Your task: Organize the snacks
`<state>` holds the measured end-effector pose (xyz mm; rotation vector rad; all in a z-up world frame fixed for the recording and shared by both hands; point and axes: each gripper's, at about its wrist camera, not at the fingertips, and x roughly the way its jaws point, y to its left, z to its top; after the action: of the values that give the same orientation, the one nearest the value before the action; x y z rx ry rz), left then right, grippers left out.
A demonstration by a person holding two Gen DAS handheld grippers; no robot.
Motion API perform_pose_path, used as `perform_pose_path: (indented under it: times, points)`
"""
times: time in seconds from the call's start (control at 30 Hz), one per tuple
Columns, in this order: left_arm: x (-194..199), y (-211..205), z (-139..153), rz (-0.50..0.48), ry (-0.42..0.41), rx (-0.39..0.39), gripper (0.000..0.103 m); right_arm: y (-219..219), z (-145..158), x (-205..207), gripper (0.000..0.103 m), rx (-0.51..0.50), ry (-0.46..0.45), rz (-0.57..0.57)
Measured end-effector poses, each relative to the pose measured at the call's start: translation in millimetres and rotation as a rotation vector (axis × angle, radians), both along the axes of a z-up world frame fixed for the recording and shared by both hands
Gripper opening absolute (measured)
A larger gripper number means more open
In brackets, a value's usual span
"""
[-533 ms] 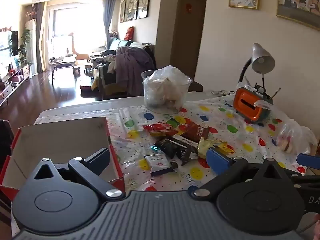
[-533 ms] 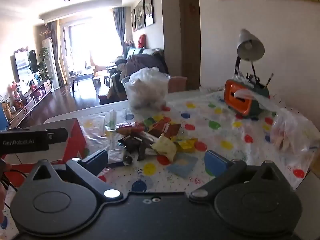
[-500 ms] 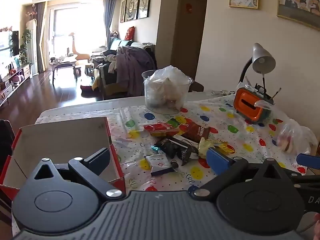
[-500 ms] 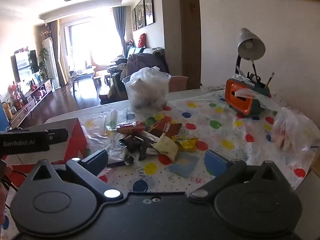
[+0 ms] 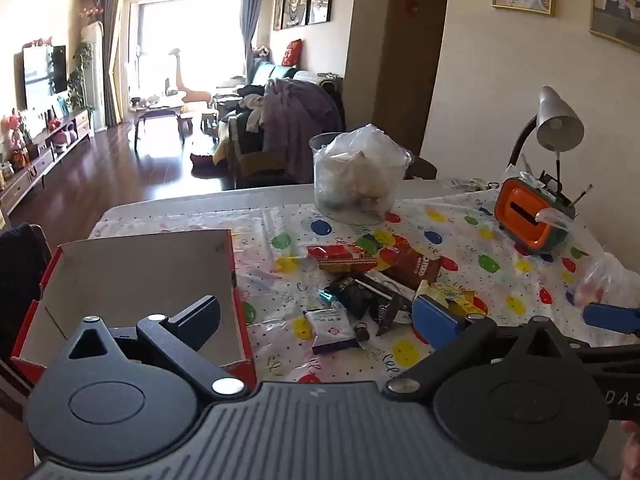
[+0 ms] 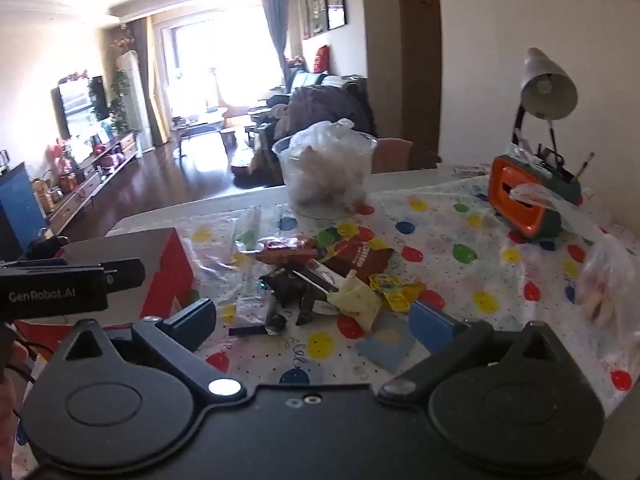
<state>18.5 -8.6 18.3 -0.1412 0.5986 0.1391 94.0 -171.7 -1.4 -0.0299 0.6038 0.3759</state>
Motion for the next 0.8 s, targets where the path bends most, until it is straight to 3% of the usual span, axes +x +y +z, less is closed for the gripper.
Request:
perform_pose_path:
  times: [0.23, 0.8]
  points:
    - [1, -6, 10, 0.06, 0.011, 0.002, 0.103, 0, 30, 21, 0.103, 0.003, -0.027, 0.069]
    - [0, -5, -2, 0.121, 0.086, -0.044, 0.103, -4, 23, 37, 0.103, 0.046, 0.079, 0.107]
